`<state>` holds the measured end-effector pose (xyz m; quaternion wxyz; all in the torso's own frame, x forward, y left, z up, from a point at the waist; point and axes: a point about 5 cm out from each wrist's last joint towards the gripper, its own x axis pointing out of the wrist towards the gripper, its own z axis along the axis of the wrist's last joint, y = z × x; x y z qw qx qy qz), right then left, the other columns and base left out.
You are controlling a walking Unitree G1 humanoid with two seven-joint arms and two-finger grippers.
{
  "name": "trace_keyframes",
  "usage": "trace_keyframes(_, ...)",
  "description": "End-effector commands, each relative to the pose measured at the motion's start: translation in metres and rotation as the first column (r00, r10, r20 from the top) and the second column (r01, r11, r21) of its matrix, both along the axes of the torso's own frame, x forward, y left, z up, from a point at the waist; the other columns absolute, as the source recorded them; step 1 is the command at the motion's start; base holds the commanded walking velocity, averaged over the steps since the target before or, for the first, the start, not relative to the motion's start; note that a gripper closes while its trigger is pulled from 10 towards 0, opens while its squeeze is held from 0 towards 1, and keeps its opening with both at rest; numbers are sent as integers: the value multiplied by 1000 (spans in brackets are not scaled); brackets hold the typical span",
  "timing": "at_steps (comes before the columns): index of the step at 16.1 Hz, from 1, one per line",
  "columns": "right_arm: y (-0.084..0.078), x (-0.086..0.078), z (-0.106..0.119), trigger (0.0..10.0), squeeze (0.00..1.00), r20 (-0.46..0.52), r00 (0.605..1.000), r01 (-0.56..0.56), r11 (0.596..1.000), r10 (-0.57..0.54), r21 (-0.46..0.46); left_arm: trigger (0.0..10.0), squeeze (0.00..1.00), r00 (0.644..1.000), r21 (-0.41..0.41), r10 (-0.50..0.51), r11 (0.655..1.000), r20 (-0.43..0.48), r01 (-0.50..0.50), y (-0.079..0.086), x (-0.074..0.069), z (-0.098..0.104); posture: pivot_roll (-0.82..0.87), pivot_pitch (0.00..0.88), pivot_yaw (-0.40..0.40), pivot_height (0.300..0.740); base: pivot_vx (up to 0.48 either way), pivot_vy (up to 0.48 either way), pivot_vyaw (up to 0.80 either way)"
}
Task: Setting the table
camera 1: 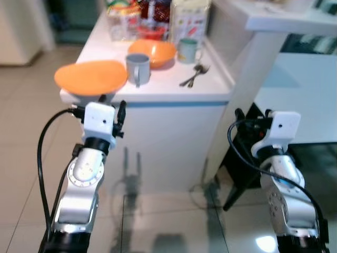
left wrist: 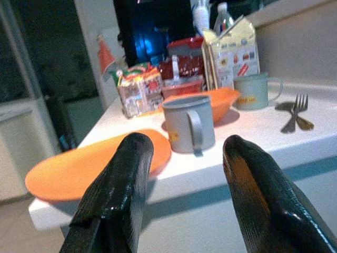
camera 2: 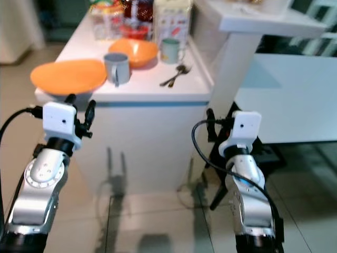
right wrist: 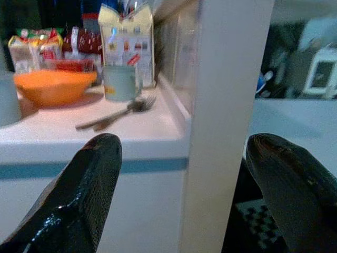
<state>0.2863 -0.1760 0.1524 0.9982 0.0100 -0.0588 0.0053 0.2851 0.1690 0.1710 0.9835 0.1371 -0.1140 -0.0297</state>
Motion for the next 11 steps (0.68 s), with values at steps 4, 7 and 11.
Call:
trace_keyframes(4,11,0,5,10000,0,18,1000,-21,1000,21,6,10000,0,1000,14,8,1000,-6,-8,7,1,-1,6,0,-27,740,0,429,-800)
trace_keyframes(7,13,-2,4,10000,0,20,1000,-17,1000,16,18,10000,0,1000,19,5,1000,-6,-5,7,1,0,24,0,-33,740,0,431,-800)
trace_keyframes(11,19,-1,2,10000,0,1,999,-52,998,52,20,10000,0,999,61,-11,998,34,9,-2,-4,5,38,0,-64,740,0,-240,-800)
